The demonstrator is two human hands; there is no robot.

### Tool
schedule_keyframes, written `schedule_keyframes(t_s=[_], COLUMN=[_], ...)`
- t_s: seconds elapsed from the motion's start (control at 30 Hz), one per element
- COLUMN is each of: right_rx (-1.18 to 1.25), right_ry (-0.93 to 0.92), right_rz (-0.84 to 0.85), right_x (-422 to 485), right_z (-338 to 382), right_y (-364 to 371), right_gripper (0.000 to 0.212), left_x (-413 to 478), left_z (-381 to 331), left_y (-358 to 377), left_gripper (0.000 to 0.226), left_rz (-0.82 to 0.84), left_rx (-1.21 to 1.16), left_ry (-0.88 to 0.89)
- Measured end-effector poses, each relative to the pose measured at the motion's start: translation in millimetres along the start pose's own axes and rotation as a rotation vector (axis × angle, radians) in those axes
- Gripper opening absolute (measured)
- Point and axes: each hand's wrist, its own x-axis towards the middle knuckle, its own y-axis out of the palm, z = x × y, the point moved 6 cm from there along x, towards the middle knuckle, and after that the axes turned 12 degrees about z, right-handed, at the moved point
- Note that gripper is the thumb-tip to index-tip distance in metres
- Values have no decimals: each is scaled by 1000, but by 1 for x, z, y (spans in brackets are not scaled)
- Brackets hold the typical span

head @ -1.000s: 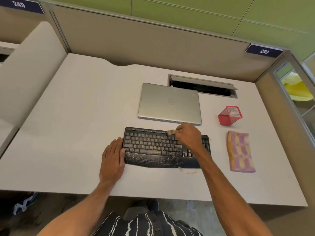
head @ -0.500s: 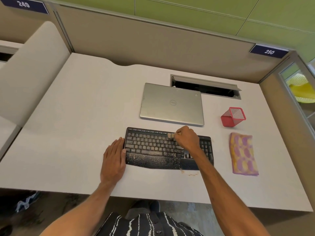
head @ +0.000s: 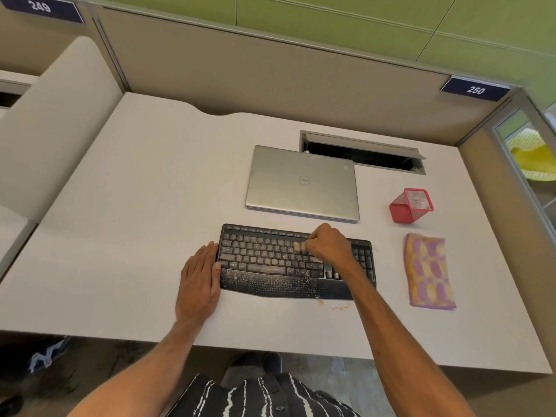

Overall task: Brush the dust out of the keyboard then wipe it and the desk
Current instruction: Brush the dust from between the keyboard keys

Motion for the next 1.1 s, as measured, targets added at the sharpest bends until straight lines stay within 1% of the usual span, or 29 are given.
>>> schedule_keyframes(t_s=[0.13, 0.27, 0.33, 0.4, 0.47, 0.53, 0.63, 0.73, 0.83, 0.97, 1.1], right_rx=[55, -16, -44, -113, -260, -372, -433, -407, -349, -346, -380], right_ry=[-26, -17, -15, -32, -55, -84, -152, -236, -276, -237, -207], right_rz=[-118, 19, 33, -43, -110, -92, -61, -68, -73, -102, -68], right_x=[-4, 1, 0, -4, -8, -6, -4, -3, -4, -4, -3], right_z=[-2, -3, -4, -6, -6, -3, 6, 19, 25, 11, 2], right_y=[-10, 3, -3, -17, -25, -22, -10, -2, -2, -17, -17], right_gripper=[18, 20, 18, 23, 29, 31, 25, 22, 22, 21, 23], left_x=[0, 0, 0, 0, 0, 0, 1, 0, 1, -1, -1], left_z=[0, 1, 0, 0, 0, 1, 0, 0, 0, -1, -2], left_y=[0, 1, 0, 0, 1, 1, 0, -1, -1, -1, -1], left_gripper=[57, 56, 56, 56, 56, 56, 55, 56, 56, 55, 55], left_rz=[5, 2, -2, -1, -1, -1, -3, -5, 0, -7, -2], left_rx=[-4, -1, -3, -10, -5, 0, -8, -7, -9, -10, -5], left_ry=[1, -2, -5, -7, -4, -2, 0, 0, 0, -1, 3])
